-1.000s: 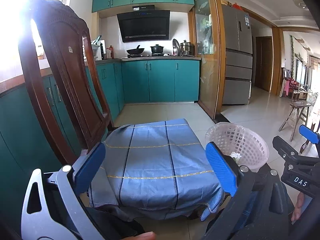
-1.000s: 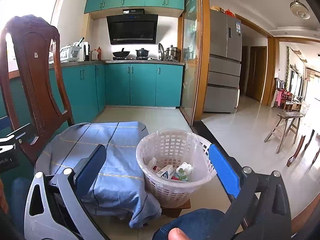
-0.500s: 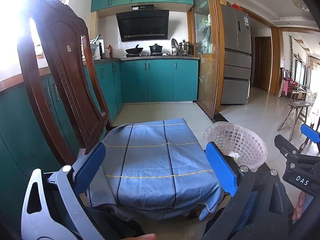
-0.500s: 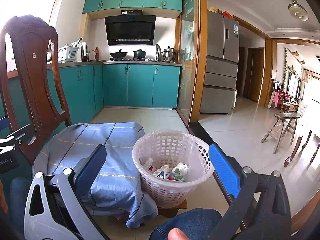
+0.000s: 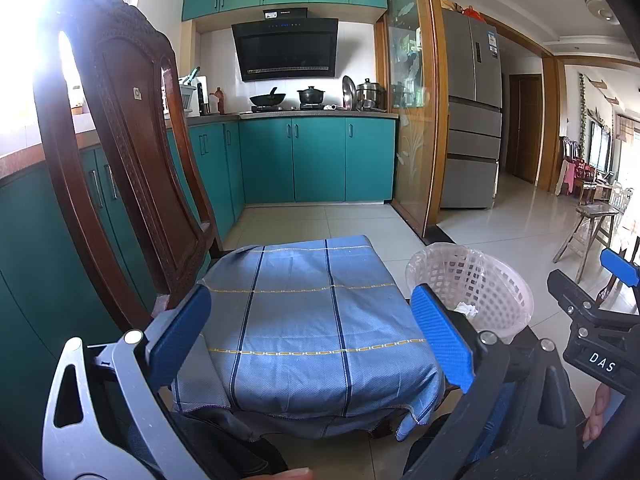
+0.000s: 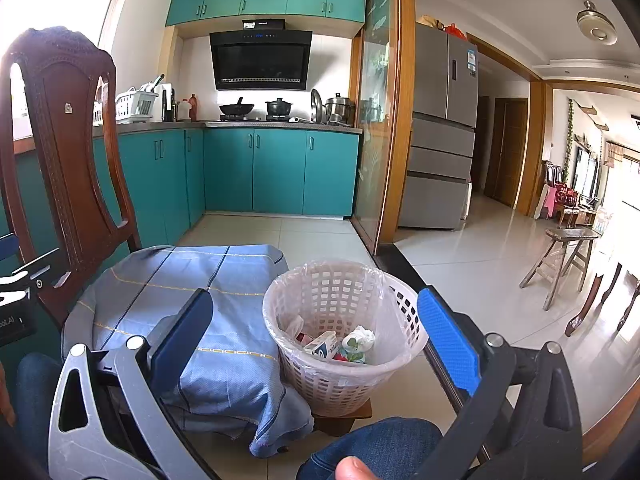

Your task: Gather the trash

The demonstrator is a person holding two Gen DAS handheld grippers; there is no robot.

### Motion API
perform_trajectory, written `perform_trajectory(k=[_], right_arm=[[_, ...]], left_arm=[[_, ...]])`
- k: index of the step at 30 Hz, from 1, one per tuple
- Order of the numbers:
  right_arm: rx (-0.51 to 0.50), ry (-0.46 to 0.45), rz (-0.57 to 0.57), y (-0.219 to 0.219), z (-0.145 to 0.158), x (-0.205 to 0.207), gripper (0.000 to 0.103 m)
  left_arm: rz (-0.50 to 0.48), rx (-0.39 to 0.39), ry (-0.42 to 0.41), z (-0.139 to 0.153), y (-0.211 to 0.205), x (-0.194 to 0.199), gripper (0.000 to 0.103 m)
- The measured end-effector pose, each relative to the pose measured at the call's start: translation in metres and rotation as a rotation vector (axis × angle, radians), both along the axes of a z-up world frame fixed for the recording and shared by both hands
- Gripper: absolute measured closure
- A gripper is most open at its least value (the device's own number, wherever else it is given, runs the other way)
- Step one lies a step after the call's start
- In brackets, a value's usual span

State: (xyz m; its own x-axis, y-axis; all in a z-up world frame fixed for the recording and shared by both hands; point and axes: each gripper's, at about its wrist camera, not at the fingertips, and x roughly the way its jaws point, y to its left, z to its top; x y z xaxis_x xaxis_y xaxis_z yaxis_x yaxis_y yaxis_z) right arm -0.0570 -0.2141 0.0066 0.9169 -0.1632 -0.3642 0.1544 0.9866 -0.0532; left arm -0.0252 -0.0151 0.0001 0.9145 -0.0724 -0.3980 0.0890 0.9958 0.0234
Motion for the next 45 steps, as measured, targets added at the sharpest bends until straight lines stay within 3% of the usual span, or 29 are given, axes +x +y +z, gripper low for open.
perform_trajectory(k=[45], right_arm=[[-0.039, 0.019, -0.064, -0.010, -0.002, 0.006, 0.003]], left_arm=[[0.001, 0.025, -0.008, -0.001, -0.003, 0.003, 0.003]])
